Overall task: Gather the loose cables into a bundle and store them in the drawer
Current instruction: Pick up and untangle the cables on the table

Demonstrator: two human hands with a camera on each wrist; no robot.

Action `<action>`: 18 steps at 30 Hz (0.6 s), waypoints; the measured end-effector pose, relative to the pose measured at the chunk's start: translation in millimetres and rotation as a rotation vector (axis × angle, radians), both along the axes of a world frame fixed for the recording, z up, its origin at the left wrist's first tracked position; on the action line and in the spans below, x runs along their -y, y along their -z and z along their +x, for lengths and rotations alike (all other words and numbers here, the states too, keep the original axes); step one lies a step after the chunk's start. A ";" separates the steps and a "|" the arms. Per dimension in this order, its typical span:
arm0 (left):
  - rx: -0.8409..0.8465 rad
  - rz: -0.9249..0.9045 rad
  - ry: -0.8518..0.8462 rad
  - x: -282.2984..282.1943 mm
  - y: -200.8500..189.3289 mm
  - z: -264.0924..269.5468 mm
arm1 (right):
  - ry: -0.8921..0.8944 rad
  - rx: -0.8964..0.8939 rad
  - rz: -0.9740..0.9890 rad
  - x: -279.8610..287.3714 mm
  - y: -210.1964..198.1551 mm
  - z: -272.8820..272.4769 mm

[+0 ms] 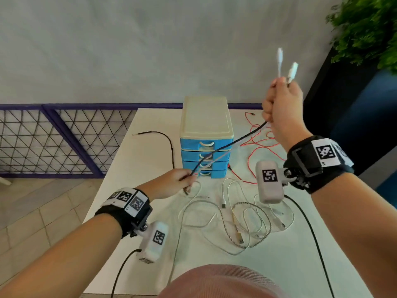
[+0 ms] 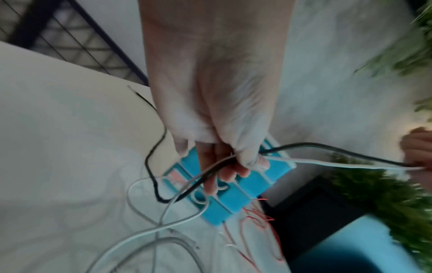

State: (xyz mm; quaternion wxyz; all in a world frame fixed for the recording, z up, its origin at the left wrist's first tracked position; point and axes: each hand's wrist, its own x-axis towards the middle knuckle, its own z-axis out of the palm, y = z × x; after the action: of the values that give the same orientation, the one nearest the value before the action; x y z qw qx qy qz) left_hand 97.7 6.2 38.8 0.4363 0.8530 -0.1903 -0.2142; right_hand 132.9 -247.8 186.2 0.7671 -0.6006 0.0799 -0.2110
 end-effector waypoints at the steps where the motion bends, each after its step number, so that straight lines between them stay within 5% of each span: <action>1: -0.009 0.015 -0.028 -5.2 6.2 2.6 | 0.071 0.025 -0.105 6.3 1.4 1.7; 4: -0.012 -0.015 -0.079 0.6 -0.3 4.6 | 0.108 0.024 -0.629 5.1 9.5 0.2; 9: 0.224 0.001 0.002 37.2 -38.7 13.7 | -0.627 -0.251 -1.275 -38.7 40.6 -25.1; 12: 0.204 -0.089 -0.026 42.4 -55.9 20.0 | -0.779 -0.325 -1.230 -44.5 53.2 -31.4; 18: 0.096 -0.211 0.011 37.1 -58.0 20.0 | -0.663 -0.331 -1.107 -42.6 47.9 -29.1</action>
State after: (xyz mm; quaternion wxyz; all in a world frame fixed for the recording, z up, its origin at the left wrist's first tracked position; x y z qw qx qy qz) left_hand 117.7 -30.9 96.8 0.5128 0.8105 -0.2371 -0.1546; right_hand 103.8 -205.2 138.2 0.3471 -0.9231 -0.1124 0.1210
